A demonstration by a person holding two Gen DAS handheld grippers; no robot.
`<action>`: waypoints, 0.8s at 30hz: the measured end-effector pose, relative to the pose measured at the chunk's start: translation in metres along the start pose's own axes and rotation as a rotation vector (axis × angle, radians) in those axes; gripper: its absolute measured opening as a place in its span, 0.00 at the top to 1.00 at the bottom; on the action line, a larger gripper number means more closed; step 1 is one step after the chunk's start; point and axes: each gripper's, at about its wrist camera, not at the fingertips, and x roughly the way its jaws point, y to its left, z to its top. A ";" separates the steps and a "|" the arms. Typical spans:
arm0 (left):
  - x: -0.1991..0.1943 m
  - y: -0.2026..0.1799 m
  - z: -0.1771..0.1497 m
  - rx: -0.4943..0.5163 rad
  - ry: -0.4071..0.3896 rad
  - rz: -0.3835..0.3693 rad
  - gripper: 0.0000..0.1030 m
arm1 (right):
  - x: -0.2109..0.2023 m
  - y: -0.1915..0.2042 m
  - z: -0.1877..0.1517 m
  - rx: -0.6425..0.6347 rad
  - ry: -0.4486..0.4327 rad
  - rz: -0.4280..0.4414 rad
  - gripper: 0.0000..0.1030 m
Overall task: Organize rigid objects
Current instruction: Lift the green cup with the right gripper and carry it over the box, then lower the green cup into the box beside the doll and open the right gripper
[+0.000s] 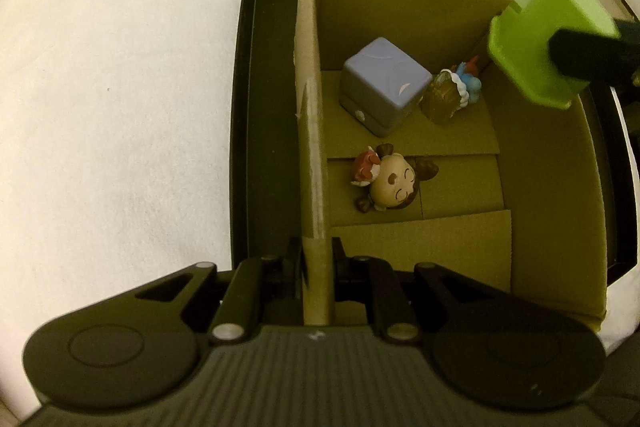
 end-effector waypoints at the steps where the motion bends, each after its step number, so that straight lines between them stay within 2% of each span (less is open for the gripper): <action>1: 0.000 0.000 0.000 0.000 -0.001 -0.002 0.89 | 0.001 0.001 -0.001 -0.002 0.008 0.004 0.55; 10: 0.000 0.002 -0.001 -0.003 -0.003 -0.008 0.88 | 0.015 0.021 -0.010 -0.050 0.087 0.018 0.55; 24: 0.001 0.006 -0.004 -0.005 -0.011 -0.021 0.87 | 0.045 0.038 -0.022 -0.201 0.266 -0.070 0.54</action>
